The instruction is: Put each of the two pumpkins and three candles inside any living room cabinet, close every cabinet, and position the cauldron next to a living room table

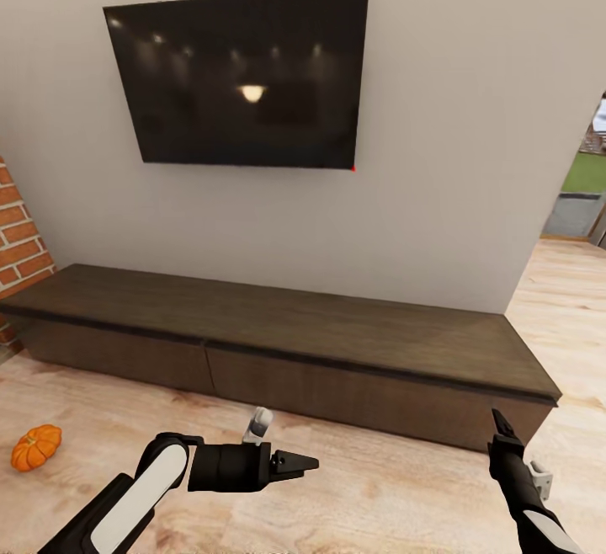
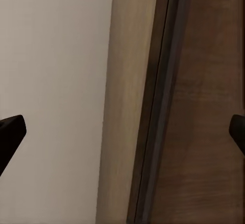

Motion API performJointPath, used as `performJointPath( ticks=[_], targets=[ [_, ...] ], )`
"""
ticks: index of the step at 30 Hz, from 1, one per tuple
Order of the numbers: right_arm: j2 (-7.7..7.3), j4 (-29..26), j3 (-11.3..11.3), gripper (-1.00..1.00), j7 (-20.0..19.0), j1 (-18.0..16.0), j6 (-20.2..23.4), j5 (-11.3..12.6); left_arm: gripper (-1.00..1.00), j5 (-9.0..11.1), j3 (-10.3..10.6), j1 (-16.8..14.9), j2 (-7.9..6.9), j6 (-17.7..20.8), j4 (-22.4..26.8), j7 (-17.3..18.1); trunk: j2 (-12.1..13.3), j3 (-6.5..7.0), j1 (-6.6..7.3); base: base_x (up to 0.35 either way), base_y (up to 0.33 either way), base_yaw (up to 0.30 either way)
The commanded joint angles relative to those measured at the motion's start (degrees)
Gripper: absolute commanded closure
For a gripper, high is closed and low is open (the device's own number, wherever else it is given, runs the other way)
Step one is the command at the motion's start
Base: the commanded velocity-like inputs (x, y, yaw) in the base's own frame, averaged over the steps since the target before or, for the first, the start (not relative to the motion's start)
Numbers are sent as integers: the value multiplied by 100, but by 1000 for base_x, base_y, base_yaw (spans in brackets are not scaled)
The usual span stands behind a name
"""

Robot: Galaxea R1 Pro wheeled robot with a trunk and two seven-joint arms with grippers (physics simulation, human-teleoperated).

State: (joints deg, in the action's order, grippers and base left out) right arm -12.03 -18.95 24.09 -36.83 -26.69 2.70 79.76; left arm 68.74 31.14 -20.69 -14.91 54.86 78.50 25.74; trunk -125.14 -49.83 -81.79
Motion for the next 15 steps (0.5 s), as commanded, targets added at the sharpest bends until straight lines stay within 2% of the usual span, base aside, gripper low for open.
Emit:
performJointPath(
  ticks=[1, 10, 15],
  targets=[
    [-1, 6, -1, -100, -26, -4, 28, 57, -100, -10, 6, -5, -3, 7, -1, 28, -44, -24, -22, 0, 0, 0],
    [-32, 13, -4, -100, -60, -3, 28, 61, -100, -8, 8, -5, -25, 7, -1, 39, -405, -185, -219, 0, 0, 0],
    [-35, 19, -6, -100, -378, -3, 28, 66, -100, -6, 12, -4, -14, 7, 56, 45, -605, -275, -329, 0, 0, 0]
  ],
)
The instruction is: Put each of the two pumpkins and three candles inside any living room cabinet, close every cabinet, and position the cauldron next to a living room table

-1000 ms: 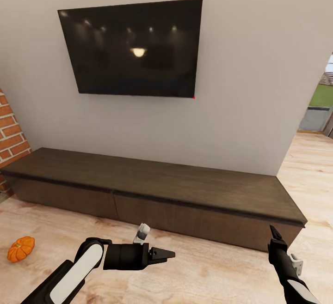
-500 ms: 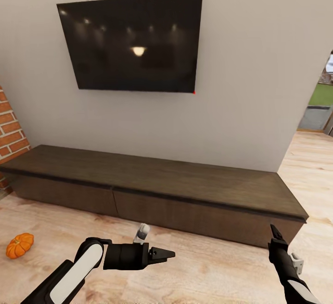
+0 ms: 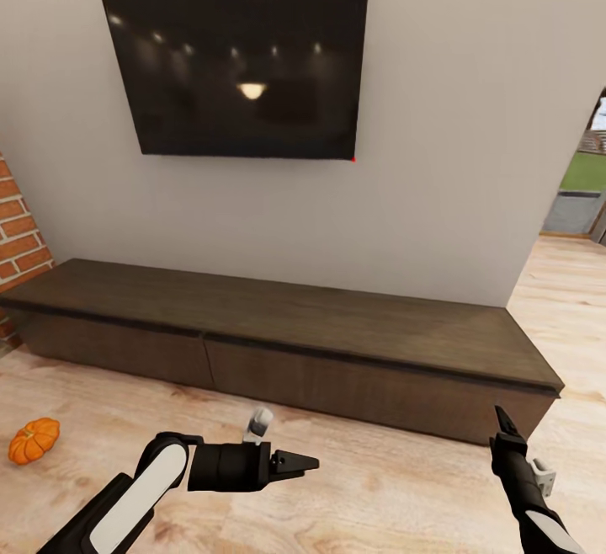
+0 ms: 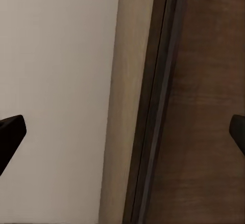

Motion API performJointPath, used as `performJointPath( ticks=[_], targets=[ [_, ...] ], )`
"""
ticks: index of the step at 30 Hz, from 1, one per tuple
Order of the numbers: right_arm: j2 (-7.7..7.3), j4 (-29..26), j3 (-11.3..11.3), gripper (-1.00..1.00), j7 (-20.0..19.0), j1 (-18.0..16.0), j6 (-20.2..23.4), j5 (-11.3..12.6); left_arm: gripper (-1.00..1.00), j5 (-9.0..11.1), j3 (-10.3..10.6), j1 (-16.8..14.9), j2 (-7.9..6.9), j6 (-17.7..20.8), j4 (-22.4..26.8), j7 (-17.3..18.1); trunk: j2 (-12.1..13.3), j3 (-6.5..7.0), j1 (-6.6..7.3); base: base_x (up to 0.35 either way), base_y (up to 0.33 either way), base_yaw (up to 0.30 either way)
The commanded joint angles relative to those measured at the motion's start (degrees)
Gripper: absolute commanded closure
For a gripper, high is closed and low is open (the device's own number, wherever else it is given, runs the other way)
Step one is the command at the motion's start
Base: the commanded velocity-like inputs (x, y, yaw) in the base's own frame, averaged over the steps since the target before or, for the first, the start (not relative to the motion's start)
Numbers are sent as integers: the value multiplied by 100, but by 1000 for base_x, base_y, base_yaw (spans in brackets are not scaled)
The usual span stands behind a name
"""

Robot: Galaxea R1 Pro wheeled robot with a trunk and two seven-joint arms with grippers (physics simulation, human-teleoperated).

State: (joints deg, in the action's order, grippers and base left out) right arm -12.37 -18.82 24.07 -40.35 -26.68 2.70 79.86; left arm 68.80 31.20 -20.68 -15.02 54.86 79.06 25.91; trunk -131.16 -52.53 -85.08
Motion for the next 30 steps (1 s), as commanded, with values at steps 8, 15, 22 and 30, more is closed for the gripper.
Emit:
performJointPath(
  ticks=[8, 15, 22, 30],
  targets=[
    [-2, 10, -2, -100, -33, -4, 34, 56, -100, -9, 9, -4, -2, 7, 30, 28, -84, -42, -43, 0, 0, 0],
    [-2, 10, -1, -100, 2, -4, 37, 56, -100, 0, 1, -3, -21, 7, 30, 38, -84, -42, -43, 9, 0, 0],
    [2, 9, -2, -100, 1, -4, 19, 58, -100, 8, 0, -6, -33, 7, 38, 44, -84, -42, -43, 120, 0, 0],
    [4, 10, -1, -100, 5, -4, 3, 61, -100, 9, 0, -3, -34, 7, 39, 45, -84, -42, -43, 96, 0, 0]
  ],
)
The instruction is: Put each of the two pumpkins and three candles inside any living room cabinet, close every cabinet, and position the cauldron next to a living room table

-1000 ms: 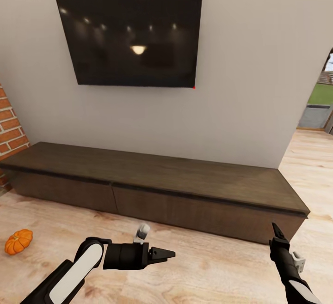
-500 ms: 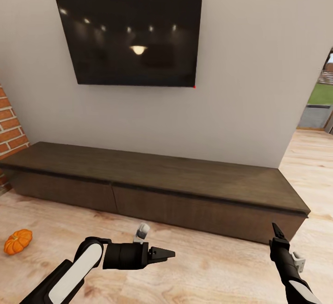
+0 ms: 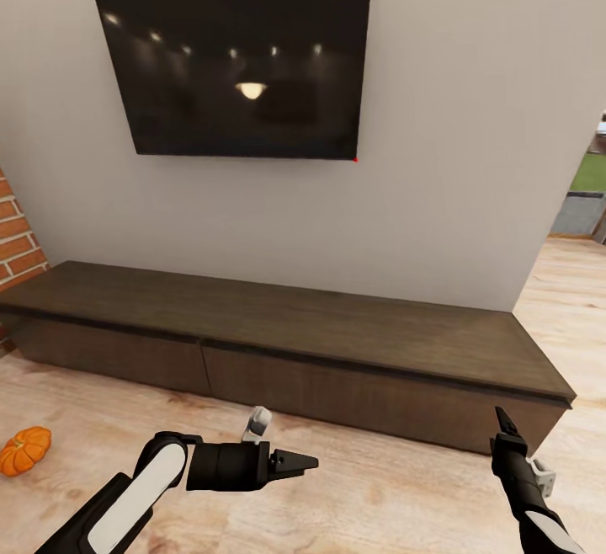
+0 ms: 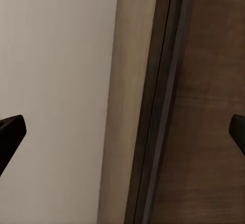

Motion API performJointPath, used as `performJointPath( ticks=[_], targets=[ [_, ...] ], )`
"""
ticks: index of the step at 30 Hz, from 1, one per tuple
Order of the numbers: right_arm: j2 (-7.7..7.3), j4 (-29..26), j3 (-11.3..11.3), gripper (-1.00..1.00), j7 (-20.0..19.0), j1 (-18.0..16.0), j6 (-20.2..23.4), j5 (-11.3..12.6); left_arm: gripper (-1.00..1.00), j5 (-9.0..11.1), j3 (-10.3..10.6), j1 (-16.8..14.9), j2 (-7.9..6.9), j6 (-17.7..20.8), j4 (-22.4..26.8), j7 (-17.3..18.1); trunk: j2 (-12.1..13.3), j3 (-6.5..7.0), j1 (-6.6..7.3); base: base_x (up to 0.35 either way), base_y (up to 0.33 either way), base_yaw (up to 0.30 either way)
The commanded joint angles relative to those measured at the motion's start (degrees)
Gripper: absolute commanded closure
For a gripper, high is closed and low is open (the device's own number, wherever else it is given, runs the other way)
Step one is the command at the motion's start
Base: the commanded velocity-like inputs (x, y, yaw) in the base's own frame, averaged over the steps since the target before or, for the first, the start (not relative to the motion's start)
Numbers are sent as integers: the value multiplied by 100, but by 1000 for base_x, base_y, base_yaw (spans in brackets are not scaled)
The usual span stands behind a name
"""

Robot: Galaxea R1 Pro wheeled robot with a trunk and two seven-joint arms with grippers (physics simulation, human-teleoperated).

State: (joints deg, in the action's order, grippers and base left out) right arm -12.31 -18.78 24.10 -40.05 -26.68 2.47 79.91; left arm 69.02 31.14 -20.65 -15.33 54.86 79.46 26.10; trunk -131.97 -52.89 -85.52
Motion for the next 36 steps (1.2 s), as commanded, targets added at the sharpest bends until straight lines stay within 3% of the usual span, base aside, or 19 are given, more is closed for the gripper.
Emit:
performJointPath(
  ticks=[1, 36],
  targets=[
    [-1, 6, -6, -100, -24, -4, 28, 54, -100, -13, 6, -6, -4, 7, -1, 27, -2, -5, 1, 41, 0, 0],
    [1, -2, -6, -100, 10, -4, 9, 51, -100, -12, 2, -4, -4, 7, -1, 27, -2, -5, 1, 103, 1, 0]
  ],
)
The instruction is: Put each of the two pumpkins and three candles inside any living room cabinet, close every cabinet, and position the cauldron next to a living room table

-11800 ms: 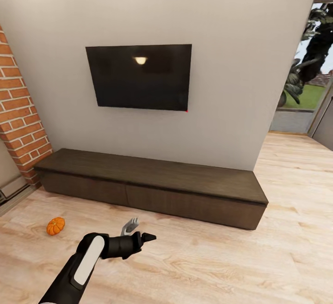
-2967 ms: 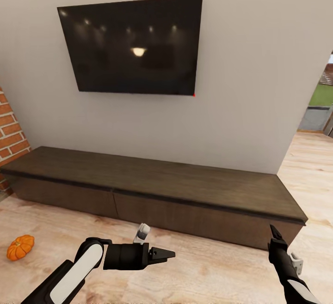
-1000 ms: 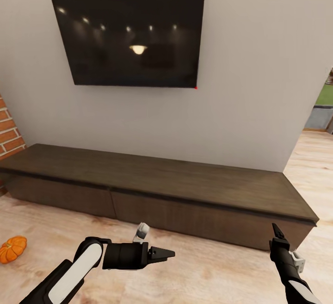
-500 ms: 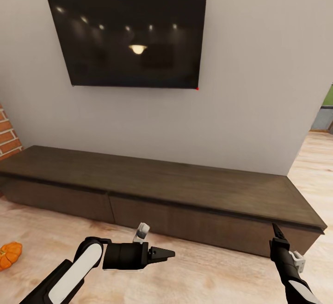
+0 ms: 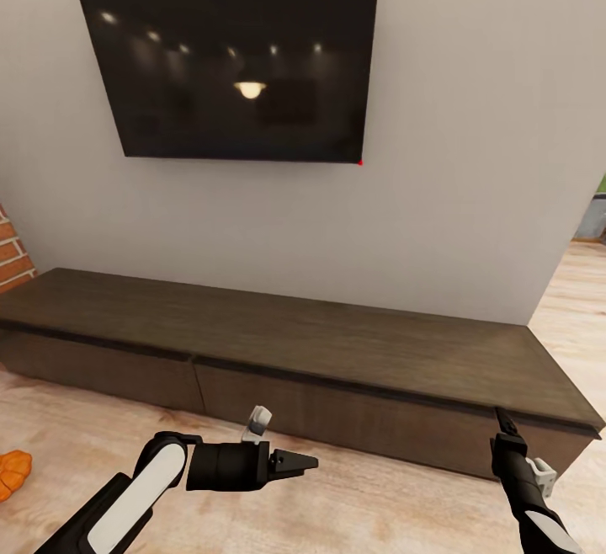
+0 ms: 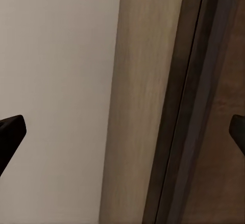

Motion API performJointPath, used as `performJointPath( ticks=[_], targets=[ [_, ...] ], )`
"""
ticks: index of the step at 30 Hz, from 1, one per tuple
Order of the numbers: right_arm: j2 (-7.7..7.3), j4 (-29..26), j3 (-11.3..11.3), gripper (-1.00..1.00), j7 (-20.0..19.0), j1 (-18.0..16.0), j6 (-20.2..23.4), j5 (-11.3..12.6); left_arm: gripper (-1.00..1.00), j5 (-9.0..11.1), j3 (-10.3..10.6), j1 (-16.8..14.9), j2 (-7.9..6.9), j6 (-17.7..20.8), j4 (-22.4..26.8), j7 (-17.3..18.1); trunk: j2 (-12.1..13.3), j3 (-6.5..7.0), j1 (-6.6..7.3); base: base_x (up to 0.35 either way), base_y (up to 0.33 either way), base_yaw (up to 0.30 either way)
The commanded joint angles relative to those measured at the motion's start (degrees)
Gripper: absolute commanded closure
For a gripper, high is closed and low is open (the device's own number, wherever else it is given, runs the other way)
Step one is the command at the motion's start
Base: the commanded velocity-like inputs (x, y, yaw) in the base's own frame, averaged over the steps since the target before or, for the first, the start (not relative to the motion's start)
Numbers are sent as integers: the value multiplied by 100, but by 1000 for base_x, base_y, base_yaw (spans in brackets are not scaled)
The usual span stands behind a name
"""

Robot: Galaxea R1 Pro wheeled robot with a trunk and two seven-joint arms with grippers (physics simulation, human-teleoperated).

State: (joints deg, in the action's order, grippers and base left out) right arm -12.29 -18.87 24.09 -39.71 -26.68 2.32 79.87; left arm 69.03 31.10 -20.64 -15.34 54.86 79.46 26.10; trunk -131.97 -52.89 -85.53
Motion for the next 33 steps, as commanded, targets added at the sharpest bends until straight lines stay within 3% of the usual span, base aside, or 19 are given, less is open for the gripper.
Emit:
performJointPath(
  ticks=[1, 6, 33],
  targets=[
    [-1, 8, -5, -100, -23, -4, 24, 55, -100, -13, 4, -5, -7, 7, -1, 27, -2, -5, 1, 10, -3, 0],
    [-1, 7, -3, -100, -20, -4, 16, 55, -100, -13, 1, -7, -4, 7, 26, 27, -2, -5, 1, 3, -1, 0],
    [-45, 6, -2, -100, -135, -4, 67, 73, -100, -13, 1, -2, -13, 7, 74, 44, -1085, -490, -592, 0, 0, 0]
  ],
)
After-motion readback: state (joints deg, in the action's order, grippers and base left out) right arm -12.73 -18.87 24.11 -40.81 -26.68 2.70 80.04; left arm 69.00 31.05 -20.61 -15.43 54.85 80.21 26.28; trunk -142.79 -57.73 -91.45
